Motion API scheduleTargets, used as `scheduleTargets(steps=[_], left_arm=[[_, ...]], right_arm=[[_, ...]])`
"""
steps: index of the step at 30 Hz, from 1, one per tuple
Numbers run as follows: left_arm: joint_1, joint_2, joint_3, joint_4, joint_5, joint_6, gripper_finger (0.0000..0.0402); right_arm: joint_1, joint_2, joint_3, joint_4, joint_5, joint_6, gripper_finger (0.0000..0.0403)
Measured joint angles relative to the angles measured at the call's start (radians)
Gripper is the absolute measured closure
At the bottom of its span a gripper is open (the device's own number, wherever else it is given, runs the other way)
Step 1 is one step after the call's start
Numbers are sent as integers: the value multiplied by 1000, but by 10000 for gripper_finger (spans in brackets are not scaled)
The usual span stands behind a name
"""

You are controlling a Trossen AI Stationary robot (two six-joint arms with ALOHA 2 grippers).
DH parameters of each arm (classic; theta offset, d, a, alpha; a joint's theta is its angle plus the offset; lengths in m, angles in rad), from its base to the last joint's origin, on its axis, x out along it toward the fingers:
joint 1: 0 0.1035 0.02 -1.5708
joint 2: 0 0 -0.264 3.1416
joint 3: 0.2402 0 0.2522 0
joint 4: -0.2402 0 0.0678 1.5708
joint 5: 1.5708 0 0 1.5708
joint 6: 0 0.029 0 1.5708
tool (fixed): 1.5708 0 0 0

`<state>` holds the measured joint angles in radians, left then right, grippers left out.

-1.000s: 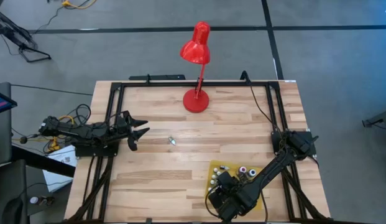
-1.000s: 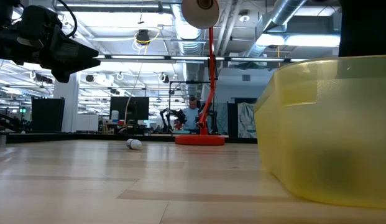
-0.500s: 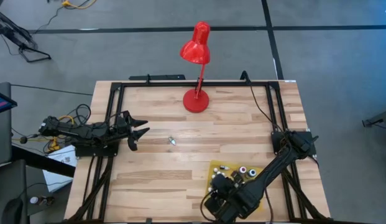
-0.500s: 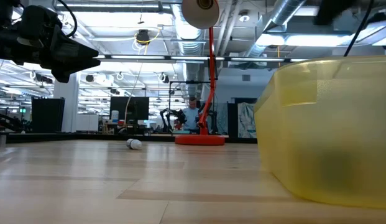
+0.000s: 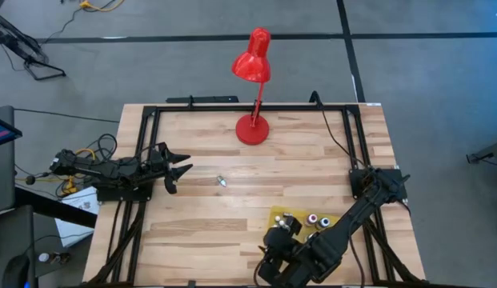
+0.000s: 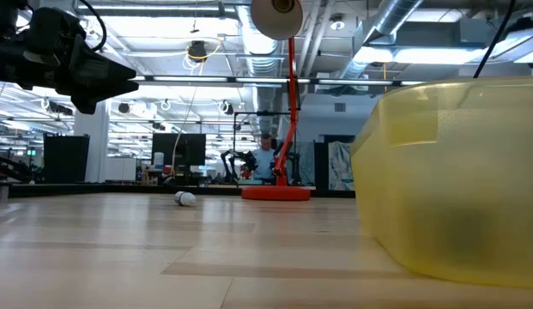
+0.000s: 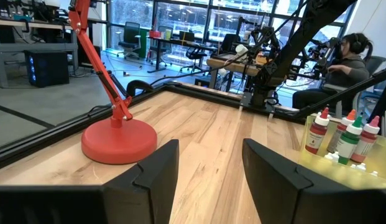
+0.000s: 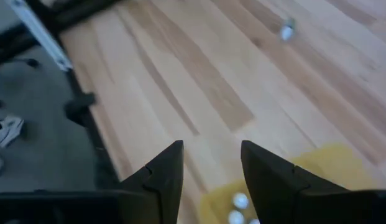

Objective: Pick & Place food coloring
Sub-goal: Put the green food coloring into the yellow bin

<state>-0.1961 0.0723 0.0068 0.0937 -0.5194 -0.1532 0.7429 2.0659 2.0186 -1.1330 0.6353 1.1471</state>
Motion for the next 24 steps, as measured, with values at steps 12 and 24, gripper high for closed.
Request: scheduleTargets(steps=[12,24], left_arm=[[0,0,0,0,0,0,233],[0,0,0,-2,82,-79,233]], right_arm=[[2,-1,39,218,-5,-162,265],[-14,0,75,216,-27,-214,270]])
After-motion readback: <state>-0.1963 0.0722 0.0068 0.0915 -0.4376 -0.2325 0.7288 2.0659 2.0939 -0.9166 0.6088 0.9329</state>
